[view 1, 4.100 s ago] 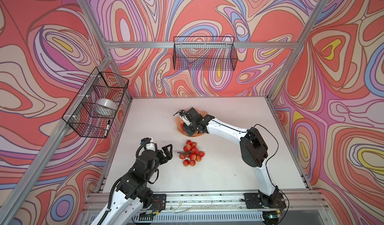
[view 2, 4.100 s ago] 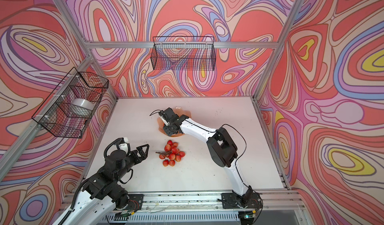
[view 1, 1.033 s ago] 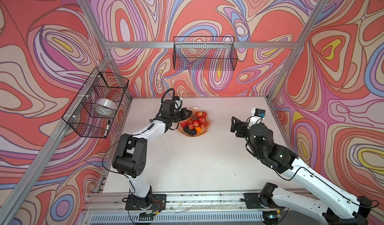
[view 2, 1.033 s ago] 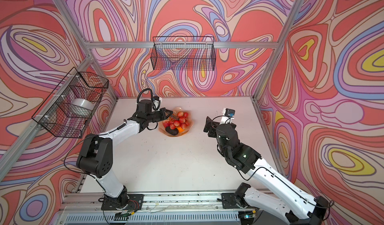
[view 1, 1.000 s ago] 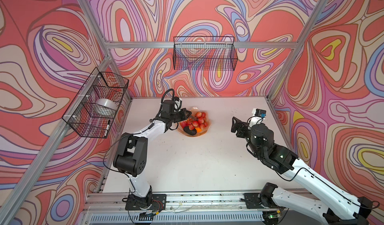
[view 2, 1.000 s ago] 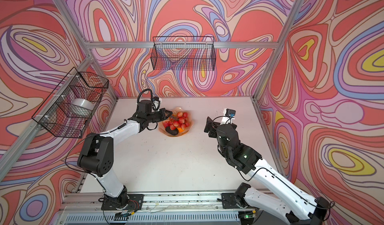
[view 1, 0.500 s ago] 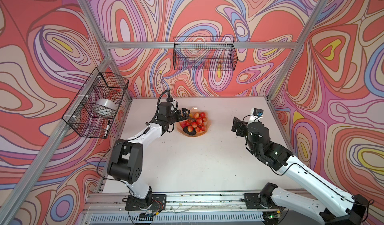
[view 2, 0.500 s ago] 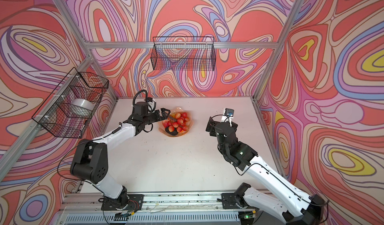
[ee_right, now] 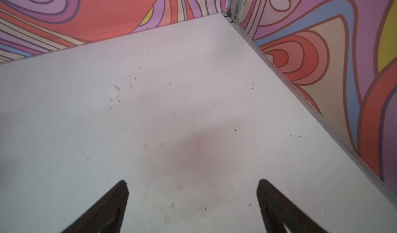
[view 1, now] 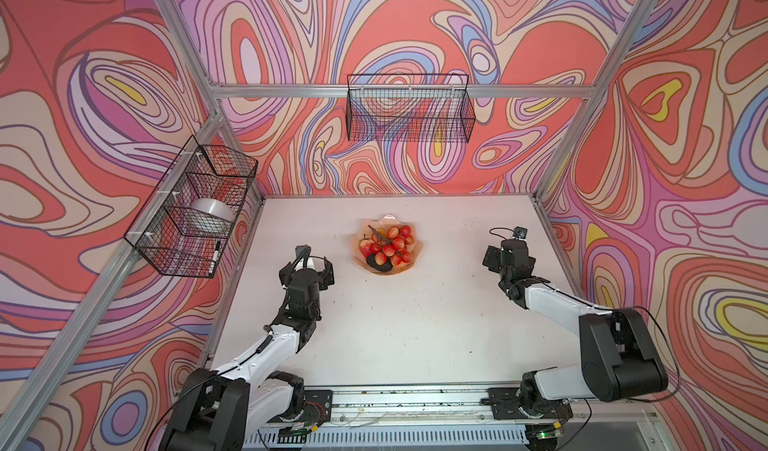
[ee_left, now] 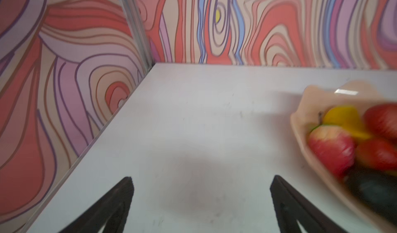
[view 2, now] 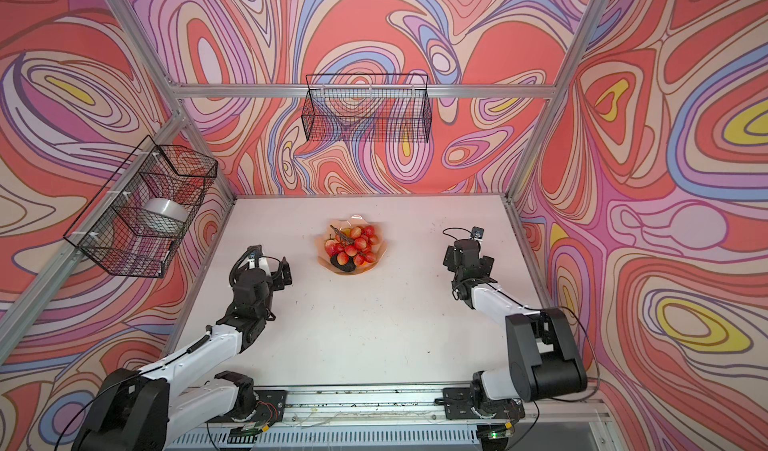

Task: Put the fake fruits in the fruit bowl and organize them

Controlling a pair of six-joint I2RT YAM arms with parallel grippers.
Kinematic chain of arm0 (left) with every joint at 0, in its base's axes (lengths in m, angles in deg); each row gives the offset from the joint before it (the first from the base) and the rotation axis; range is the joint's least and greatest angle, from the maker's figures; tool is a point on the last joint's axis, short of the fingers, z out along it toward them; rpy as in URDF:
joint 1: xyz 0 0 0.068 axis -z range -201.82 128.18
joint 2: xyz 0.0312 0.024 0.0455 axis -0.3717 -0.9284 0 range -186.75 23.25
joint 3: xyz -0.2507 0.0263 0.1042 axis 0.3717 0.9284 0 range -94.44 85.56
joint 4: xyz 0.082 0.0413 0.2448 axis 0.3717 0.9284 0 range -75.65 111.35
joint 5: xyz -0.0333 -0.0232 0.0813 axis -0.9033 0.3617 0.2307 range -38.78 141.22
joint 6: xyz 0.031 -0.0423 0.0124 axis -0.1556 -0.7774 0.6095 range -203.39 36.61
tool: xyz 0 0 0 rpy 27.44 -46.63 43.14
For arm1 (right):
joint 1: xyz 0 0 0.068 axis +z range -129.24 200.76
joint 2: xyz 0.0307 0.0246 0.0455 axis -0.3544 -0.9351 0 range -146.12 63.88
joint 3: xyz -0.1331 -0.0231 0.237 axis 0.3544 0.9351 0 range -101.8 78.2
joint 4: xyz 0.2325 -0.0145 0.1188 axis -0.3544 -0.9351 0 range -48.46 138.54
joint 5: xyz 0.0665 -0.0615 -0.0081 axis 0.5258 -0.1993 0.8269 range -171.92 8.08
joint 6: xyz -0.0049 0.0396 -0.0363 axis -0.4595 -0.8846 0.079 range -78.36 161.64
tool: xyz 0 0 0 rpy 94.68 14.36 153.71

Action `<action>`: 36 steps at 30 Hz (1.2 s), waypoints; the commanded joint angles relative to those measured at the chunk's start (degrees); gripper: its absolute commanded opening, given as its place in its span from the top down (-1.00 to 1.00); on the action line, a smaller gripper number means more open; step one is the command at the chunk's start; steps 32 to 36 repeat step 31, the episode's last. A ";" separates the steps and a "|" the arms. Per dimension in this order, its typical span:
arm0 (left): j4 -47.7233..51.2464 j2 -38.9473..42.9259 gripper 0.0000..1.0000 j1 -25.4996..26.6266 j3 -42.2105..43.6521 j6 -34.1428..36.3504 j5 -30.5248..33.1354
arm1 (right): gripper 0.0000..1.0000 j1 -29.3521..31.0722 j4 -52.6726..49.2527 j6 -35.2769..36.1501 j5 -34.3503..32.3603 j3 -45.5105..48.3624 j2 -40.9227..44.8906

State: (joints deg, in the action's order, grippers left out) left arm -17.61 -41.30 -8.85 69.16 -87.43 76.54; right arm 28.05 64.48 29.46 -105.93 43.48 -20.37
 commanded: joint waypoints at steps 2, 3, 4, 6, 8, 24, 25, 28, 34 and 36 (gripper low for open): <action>-14.95 -7.05 -1.00 -5.83 2.31 1.25 -3.92 | -0.97 -0.07 25.38 9.39 -2.42 5.86 -4.15; -18.70 -8.63 -1.00 -6.11 2.95 1.59 -4.23 | -0.97 -0.08 30.32 10.64 -1.94 7.55 -5.42; -21.46 -9.84 -1.00 -6.51 3.35 2.74 -6.78 | -0.97 -0.08 34.84 12.55 -0.58 8.82 -6.37; -24.53 -14.12 -1.00 -7.23 2.44 3.87 -9.02 | -0.97 -0.52 38.89 13.09 3.54 9.70 -8.28; -32.03 -22.80 -1.00 -8.12 2.16 3.42 -9.90 | -0.97 -0.78 46.86 13.71 5.15 11.73 -11.76; -18.29 -23.09 -1.00 -10.27 -4.82 0.87 -10.37 | -0.97 -2.89 44.32 11.57 6.17 9.80 -14.49; -19.18 -23.42 -1.00 -10.25 -4.76 1.05 -10.47 | -0.97 -2.90 43.23 11.07 6.55 9.36 -14.43; -19.84 -23.49 -1.00 -10.25 -4.54 1.13 -10.74 | -0.97 -3.06 43.36 11.03 6.81 9.62 -14.28; -21.71 -24.10 -1.00 -10.25 -4.13 1.65 -10.93 | -0.97 -3.00 43.93 11.57 7.32 9.79 -14.32; -21.71 -24.10 -1.00 -10.25 -4.13 1.65 -10.93 | -0.97 -3.00 43.93 11.57 7.32 9.79 -14.32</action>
